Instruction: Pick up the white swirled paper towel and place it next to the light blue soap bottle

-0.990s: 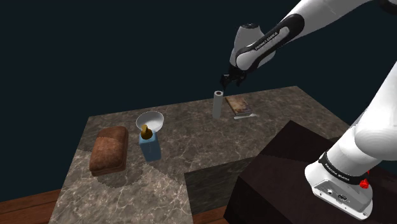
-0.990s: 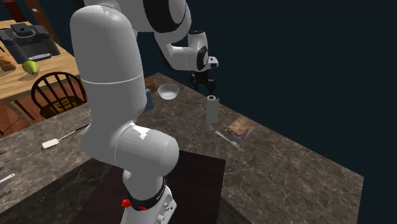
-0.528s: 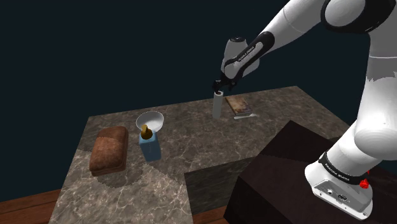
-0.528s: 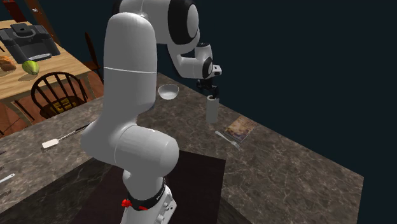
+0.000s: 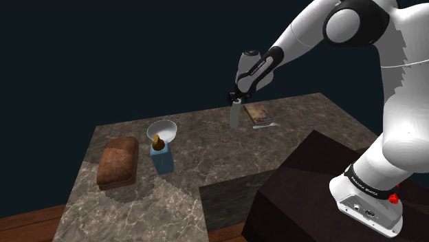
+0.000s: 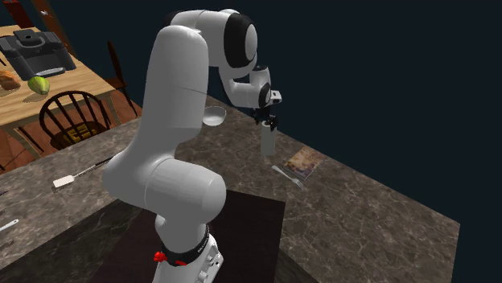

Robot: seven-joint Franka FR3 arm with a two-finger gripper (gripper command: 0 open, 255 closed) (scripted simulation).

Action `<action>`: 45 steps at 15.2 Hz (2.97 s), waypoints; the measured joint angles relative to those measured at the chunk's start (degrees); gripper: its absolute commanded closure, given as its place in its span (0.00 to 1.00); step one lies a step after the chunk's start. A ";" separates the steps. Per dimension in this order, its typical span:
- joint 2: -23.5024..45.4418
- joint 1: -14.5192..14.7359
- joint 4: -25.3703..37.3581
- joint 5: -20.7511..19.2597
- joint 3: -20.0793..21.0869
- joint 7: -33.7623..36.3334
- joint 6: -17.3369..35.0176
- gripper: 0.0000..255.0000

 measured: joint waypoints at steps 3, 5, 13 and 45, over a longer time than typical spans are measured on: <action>1.02 -0.04 0.35 0.01 0.00 0.02 0.66 0.00; 1.12 -0.03 0.42 0.01 0.00 0.04 0.71 0.00; 1.15 -0.02 0.47 0.01 0.00 0.05 0.72 1.00; -13.24 0.05 0.43 0.27 0.17 -1.02 -13.61 1.00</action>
